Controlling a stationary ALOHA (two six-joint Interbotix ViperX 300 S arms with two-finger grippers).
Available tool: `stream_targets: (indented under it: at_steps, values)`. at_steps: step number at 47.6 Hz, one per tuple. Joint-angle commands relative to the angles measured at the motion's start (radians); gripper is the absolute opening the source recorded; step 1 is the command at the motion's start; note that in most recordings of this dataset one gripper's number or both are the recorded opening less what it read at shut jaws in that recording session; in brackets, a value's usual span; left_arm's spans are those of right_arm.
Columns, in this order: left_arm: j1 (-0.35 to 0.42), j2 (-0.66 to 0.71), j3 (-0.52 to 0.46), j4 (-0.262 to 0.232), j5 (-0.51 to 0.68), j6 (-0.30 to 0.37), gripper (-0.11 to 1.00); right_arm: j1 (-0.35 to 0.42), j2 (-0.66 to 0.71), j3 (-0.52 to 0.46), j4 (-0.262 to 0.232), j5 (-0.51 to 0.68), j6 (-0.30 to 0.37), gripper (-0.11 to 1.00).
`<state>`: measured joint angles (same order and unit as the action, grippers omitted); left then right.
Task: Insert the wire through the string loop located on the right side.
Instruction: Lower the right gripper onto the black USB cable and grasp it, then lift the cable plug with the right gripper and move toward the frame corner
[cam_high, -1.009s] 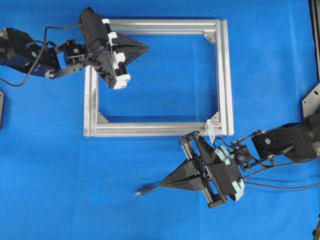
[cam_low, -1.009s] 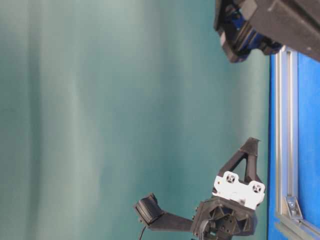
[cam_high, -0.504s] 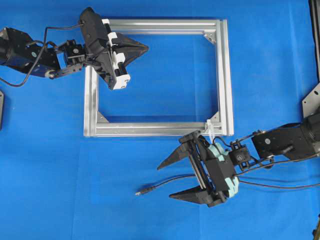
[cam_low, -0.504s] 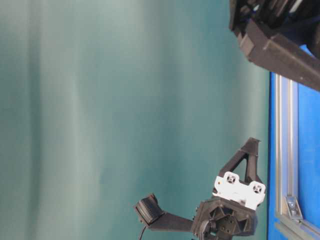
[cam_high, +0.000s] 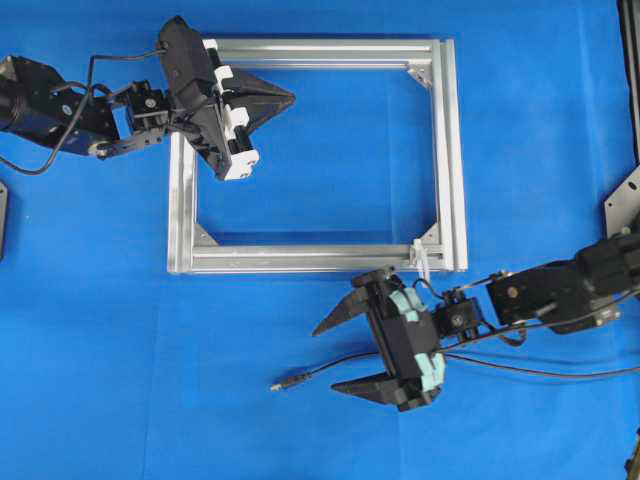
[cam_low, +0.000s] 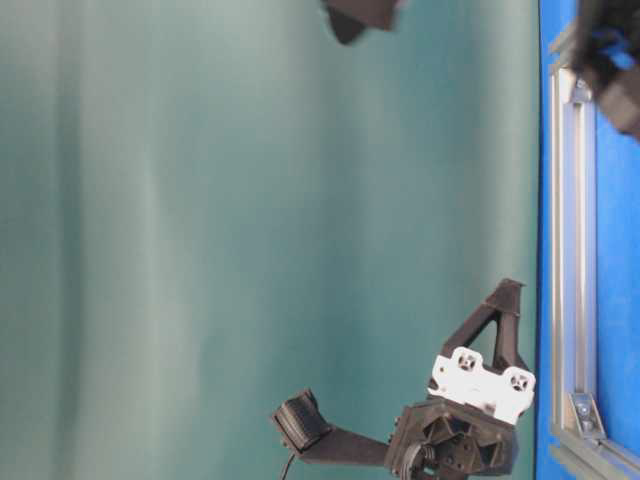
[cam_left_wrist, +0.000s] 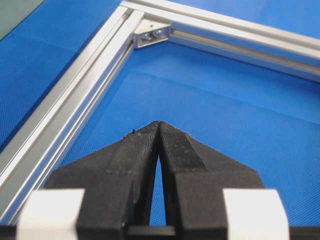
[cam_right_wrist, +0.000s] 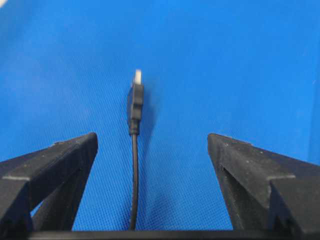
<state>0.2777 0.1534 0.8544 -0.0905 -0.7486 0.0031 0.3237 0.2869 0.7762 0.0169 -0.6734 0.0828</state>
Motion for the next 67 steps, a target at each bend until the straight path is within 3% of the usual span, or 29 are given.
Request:
stream_targets:
  at_steps: [1, 16, 22, 26, 36, 41, 57, 67]
  values:
    - [0.003, -0.035, -0.008, 0.003, -0.005, 0.002, 0.0, 0.005, 0.011, -0.028, 0.014, -0.025, 0.002, 0.87]
    - [0.003, -0.04, 0.006, 0.003, -0.005, 0.002, 0.0, 0.006, 0.074, -0.052, 0.029, -0.031, 0.014, 0.85]
    - [0.003, -0.04, 0.009, 0.003, -0.005, 0.002, 0.0, 0.006, 0.074, -0.052, 0.029, -0.031, 0.014, 0.77]
    - [0.003, -0.04, 0.009, 0.003, -0.005, 0.002, 0.0, 0.006, 0.074, -0.052, 0.029, -0.032, 0.012, 0.64]
    - [0.003, -0.04, 0.009, 0.003, -0.005, 0.002, 0.0, 0.006, 0.074, -0.049, 0.026, -0.032, 0.011, 0.12]
    - [0.003, -0.04, 0.009, 0.003, -0.005, 0.002, 0.0, 0.006, 0.074, -0.051, 0.025, -0.031, 0.011, -0.03]
    - [0.003, -0.04, 0.009, 0.003, -0.005, 0.002, 0.0, 0.006, 0.064, -0.051, 0.025, -0.025, 0.012, -0.04]
    - [0.003, -0.04, 0.006, 0.003, -0.005, -0.003, 0.0, 0.005, -0.009, -0.046, 0.025, 0.015, 0.012, -0.04]
